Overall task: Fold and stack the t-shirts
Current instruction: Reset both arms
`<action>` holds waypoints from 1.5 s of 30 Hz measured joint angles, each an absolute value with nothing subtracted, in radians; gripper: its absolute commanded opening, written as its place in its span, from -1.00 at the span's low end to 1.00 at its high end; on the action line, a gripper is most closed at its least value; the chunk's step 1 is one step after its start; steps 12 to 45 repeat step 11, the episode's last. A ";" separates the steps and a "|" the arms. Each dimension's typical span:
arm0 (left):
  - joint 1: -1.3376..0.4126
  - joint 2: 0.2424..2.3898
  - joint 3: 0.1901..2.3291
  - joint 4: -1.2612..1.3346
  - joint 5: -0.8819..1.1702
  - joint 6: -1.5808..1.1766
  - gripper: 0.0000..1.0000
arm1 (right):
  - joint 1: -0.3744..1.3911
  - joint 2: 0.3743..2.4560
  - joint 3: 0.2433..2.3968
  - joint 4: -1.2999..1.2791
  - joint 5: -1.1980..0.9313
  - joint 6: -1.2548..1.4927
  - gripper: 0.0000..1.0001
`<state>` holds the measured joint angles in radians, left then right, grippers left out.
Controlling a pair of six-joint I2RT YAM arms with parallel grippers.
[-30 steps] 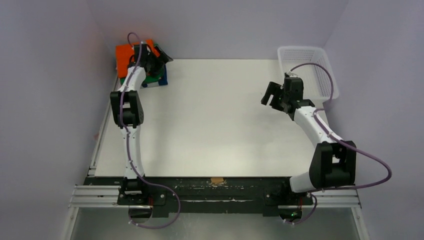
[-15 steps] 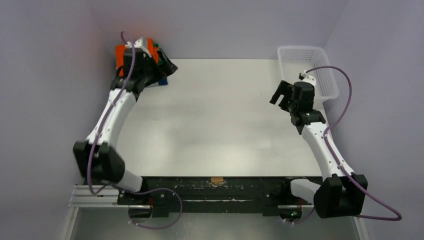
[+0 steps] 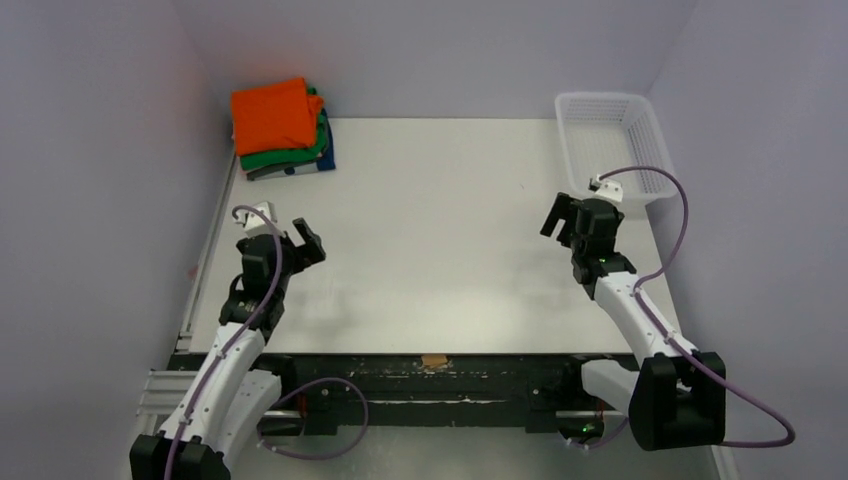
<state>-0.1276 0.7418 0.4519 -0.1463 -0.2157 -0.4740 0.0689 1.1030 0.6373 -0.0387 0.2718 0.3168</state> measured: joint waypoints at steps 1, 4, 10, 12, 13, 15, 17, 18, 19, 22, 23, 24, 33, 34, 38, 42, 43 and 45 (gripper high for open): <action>-0.128 0.728 0.443 -0.140 -0.216 -0.465 1.00 | 0.069 1.098 0.628 -0.022 0.272 0.312 0.83; -0.128 0.680 0.458 -0.104 -0.229 -0.435 1.00 | 0.069 1.061 0.614 0.012 0.273 0.299 0.84; -0.128 0.663 0.527 -0.086 -0.228 -0.405 1.00 | 0.069 1.016 0.615 0.045 0.295 0.295 0.84; -0.128 0.662 0.531 -0.089 -0.228 -0.403 1.00 | 0.069 1.016 0.615 0.044 0.295 0.294 0.85; -0.128 0.662 0.531 -0.089 -0.228 -0.403 1.00 | 0.069 1.016 0.615 0.044 0.295 0.294 0.85; -0.128 0.662 0.531 -0.089 -0.228 -0.403 1.00 | 0.069 1.016 0.615 0.044 0.295 0.294 0.85; -0.128 0.662 0.531 -0.089 -0.228 -0.403 1.00 | 0.069 1.016 0.615 0.044 0.295 0.294 0.85; -0.128 0.662 0.531 -0.089 -0.228 -0.403 1.00 | 0.069 1.016 0.615 0.044 0.295 0.294 0.85; -0.128 0.662 0.531 -0.089 -0.228 -0.403 1.00 | 0.069 1.016 0.615 0.044 0.295 0.294 0.85; -0.128 0.662 0.531 -0.089 -0.228 -0.403 1.00 | 0.069 1.016 0.615 0.044 0.295 0.294 0.85; -0.128 0.662 0.531 -0.089 -0.228 -0.403 1.00 | 0.069 1.016 0.615 0.044 0.295 0.294 0.85; -0.128 0.662 0.531 -0.089 -0.228 -0.403 1.00 | 0.069 1.016 0.615 0.044 0.295 0.294 0.85; -0.128 0.662 0.531 -0.089 -0.228 -0.403 1.00 | 0.069 1.016 0.615 0.044 0.295 0.294 0.85; -0.128 0.662 0.531 -0.089 -0.228 -0.403 1.00 | 0.069 1.016 0.615 0.044 0.295 0.294 0.85; -0.128 0.662 0.531 -0.089 -0.228 -0.403 1.00 | 0.069 1.016 0.615 0.044 0.295 0.294 0.85; -0.128 0.662 0.531 -0.089 -0.228 -0.403 1.00 | 0.069 1.016 0.615 0.044 0.295 0.294 0.85; -0.128 0.662 0.531 -0.089 -0.228 -0.403 1.00 | 0.069 1.016 0.615 0.044 0.295 0.294 0.85; -0.128 0.662 0.531 -0.089 -0.228 -0.403 1.00 | 0.069 1.016 0.615 0.044 0.295 0.294 0.85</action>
